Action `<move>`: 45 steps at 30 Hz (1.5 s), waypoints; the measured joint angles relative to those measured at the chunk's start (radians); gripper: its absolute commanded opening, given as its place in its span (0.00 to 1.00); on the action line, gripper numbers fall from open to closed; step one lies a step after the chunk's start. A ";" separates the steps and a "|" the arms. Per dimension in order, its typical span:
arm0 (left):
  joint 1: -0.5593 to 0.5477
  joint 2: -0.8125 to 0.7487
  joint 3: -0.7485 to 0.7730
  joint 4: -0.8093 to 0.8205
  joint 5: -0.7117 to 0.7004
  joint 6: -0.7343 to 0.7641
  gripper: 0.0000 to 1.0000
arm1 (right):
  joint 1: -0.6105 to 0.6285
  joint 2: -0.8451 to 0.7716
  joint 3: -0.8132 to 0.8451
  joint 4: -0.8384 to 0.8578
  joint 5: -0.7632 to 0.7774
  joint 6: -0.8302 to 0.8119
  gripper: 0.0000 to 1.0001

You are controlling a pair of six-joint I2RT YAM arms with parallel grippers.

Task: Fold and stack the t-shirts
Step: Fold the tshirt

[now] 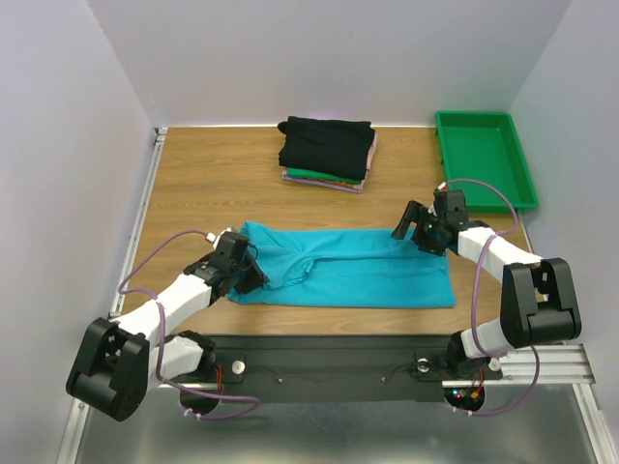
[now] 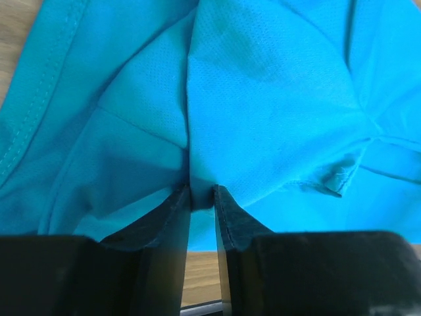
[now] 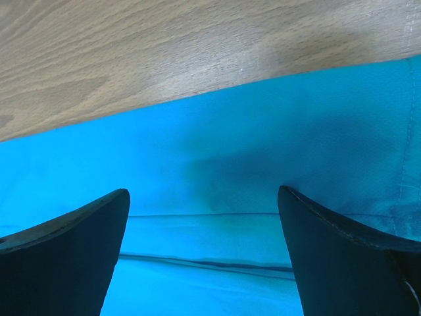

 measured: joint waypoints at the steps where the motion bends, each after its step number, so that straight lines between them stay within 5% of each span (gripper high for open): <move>1: -0.003 0.006 0.000 0.002 0.002 0.002 0.28 | 0.000 0.000 0.000 0.000 0.002 0.000 1.00; 5: -0.008 0.031 0.000 0.010 0.010 0.008 0.00 | 0.000 0.000 0.000 0.000 0.003 0.000 1.00; 20: -0.119 -0.136 0.000 0.005 0.073 -0.047 0.00 | 0.000 0.000 0.000 -0.001 0.010 0.000 1.00; 31: -0.221 -0.093 0.000 -0.012 0.073 -0.129 0.00 | 0.000 0.001 0.000 -0.001 0.012 0.000 1.00; 34: -0.227 -0.089 0.000 -0.027 0.064 -0.139 0.30 | 0.000 0.002 0.000 -0.001 0.012 -0.001 1.00; 35: -0.227 -0.089 0.001 -0.039 0.053 -0.137 0.57 | 0.000 0.001 0.000 -0.001 0.012 -0.003 1.00; 36: -0.227 -0.089 0.003 -0.053 0.043 -0.143 0.66 | 0.000 0.001 0.000 -0.001 0.011 -0.005 1.00; 37: -0.227 -0.089 0.006 -0.071 0.026 -0.148 0.98 | 0.000 0.001 0.000 -0.001 0.010 -0.008 1.00; 42: -0.227 -0.098 0.062 -0.182 -0.051 -0.131 0.98 | 0.076 -0.049 0.003 -0.011 0.028 -0.024 1.00; 45: -0.226 -0.128 0.117 -0.221 -0.104 -0.119 0.98 | 0.264 -0.076 0.041 -0.023 0.071 -0.020 1.00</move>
